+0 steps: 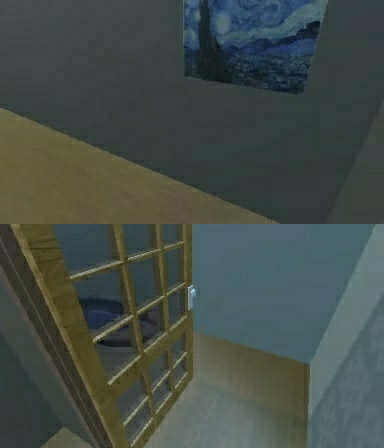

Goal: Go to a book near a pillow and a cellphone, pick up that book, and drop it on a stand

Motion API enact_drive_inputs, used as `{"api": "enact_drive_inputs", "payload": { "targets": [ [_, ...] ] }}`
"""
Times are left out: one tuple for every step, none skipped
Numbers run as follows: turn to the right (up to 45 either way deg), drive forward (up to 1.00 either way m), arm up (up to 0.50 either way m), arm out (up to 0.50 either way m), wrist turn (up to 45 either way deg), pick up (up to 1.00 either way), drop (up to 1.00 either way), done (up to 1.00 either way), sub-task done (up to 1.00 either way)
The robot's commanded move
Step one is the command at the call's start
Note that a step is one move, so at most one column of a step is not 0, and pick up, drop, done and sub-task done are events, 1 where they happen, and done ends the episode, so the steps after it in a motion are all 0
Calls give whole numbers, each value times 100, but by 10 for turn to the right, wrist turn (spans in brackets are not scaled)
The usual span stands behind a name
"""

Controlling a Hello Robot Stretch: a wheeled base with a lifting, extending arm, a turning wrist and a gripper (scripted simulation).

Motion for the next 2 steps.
{"api": "enact_drive_inputs", "payload": {
  "targets": [
    [0, 5, 0, 0, 0, 0, 0, 0, 0],
    [-450, 0, 0, 0, 0, 0, 0, 0, 0]
  ]
}}
